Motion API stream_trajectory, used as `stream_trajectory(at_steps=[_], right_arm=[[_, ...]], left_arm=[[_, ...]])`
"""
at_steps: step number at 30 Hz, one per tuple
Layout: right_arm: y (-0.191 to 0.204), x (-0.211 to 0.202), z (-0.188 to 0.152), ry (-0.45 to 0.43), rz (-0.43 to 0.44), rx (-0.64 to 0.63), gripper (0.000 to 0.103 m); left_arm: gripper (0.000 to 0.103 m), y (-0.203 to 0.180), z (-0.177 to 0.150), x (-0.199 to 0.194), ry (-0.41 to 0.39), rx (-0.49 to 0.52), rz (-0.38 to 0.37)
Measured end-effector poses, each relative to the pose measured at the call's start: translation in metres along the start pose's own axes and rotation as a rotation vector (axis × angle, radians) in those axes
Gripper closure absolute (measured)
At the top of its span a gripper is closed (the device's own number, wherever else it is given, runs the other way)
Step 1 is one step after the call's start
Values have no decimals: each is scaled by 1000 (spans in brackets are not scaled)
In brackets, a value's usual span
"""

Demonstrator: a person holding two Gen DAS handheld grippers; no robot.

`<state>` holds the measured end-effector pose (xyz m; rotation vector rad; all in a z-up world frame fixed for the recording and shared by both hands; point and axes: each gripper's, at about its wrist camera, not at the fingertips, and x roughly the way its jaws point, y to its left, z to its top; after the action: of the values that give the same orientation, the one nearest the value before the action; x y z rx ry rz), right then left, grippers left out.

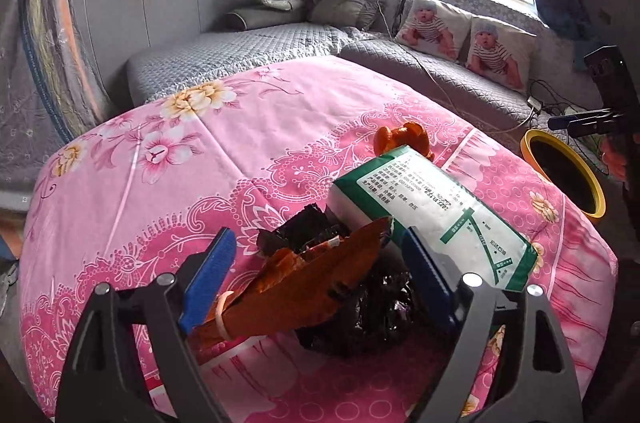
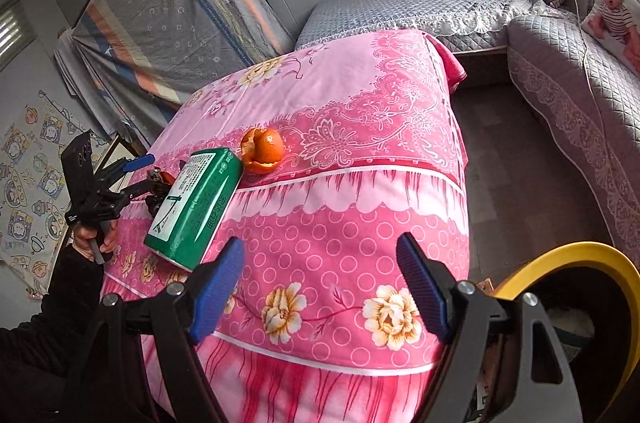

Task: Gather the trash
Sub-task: 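Grasp the orange snack wrapper on the bed with the left gripper, then grasp the orange peel with the right gripper while the left gripper holds the wrapper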

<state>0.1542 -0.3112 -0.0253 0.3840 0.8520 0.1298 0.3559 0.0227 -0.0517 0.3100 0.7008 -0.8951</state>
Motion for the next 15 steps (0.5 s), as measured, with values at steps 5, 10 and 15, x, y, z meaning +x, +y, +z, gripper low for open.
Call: stream_trajectory(at_steps=[5,10,15], right_arm=[[1,-1,-1,3,13,-9,28],[4,-2,1,6,40,-7,28],[17,-1,3,15,64,-31,28]], left_arm=[[72,8,-4,9,16,-36,-29],[91,24,-1,-5,-38,-119,-10],[93,34,-5,-22,-78,-178,46]])
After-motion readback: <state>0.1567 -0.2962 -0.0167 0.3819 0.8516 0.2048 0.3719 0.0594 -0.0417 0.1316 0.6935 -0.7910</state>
